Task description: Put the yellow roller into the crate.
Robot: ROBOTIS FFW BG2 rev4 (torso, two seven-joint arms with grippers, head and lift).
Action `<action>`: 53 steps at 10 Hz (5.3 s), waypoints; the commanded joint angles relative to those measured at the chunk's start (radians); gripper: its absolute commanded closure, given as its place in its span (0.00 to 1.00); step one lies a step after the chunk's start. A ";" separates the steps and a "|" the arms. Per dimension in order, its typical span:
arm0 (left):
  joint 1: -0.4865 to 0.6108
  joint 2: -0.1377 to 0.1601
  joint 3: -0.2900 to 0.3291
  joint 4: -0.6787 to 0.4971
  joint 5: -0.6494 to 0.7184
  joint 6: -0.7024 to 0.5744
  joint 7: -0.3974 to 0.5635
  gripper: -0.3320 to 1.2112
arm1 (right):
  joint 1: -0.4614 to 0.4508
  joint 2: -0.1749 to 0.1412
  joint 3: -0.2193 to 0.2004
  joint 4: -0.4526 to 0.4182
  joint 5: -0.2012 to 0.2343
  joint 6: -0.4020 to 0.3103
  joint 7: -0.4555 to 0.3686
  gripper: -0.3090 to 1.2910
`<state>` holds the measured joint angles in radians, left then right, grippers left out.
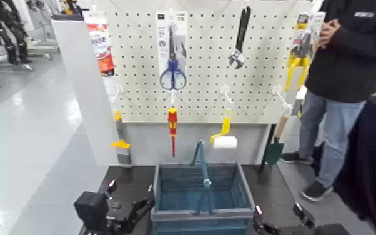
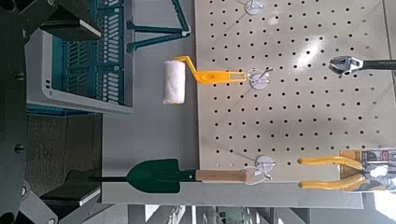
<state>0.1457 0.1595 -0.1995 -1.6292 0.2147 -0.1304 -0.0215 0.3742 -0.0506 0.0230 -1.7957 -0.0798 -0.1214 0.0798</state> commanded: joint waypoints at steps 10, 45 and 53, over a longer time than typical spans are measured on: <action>0.005 -0.009 0.006 0.003 0.000 -0.003 0.002 0.29 | -0.120 0.002 -0.067 0.047 -0.009 0.077 0.207 0.28; -0.040 -0.003 -0.035 0.040 0.008 -0.028 0.002 0.29 | -1.037 -0.074 0.176 1.042 -0.075 -0.070 0.548 0.86; -0.037 0.000 -0.034 0.043 0.011 -0.037 0.003 0.29 | -1.000 -0.072 0.150 0.978 -0.086 -0.058 0.557 0.95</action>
<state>0.1073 0.1608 -0.2351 -1.5847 0.2260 -0.1671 -0.0194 -0.6345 -0.1227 0.1786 -0.8011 -0.1650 -0.1873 0.6364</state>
